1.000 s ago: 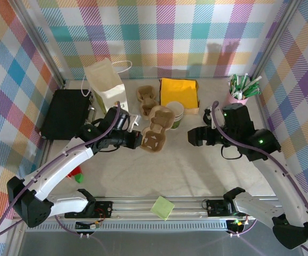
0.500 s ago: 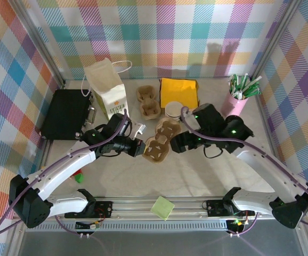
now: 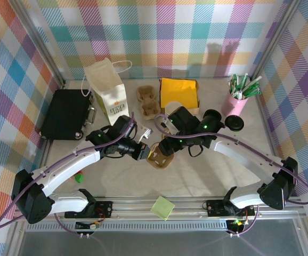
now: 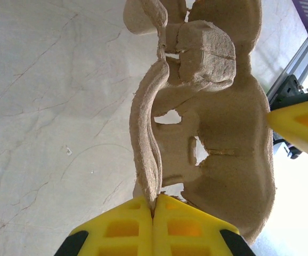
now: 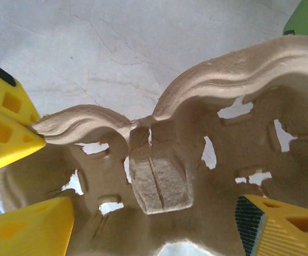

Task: Pack the takeout coffee

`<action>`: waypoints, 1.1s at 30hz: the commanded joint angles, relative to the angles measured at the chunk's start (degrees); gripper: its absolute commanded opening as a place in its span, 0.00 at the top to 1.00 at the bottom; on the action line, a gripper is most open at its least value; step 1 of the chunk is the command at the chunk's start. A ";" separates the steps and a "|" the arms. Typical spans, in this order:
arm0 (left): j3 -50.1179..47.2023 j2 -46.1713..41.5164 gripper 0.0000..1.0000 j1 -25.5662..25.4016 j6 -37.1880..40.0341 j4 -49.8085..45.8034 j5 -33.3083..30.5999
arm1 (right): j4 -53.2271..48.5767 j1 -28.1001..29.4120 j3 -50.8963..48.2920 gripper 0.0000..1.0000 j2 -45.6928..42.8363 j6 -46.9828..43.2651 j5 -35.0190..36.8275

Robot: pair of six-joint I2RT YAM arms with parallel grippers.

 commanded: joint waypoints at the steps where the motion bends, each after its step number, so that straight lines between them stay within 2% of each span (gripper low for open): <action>1: -0.31 -0.18 1.00 -0.51 0.76 1.78 1.87 | 1.49 0.49 -0.39 0.21 0.33 -1.68 0.84; 8: 0.27 0.08 1.00 -0.49 0.68 1.69 2.28 | 2.90 0.67 -2.86 0.28 1.13 -2.33 -0.24; 24: 1.05 0.49 1.00 -0.54 0.15 1.61 2.75 | 3.81 0.67 -4.76 0.41 3.57 -2.85 2.62; 33: 1.70 1.05 1.00 -0.52 0.15 1.35 2.75 | 3.71 0.76 -4.95 0.36 3.76 -2.49 2.58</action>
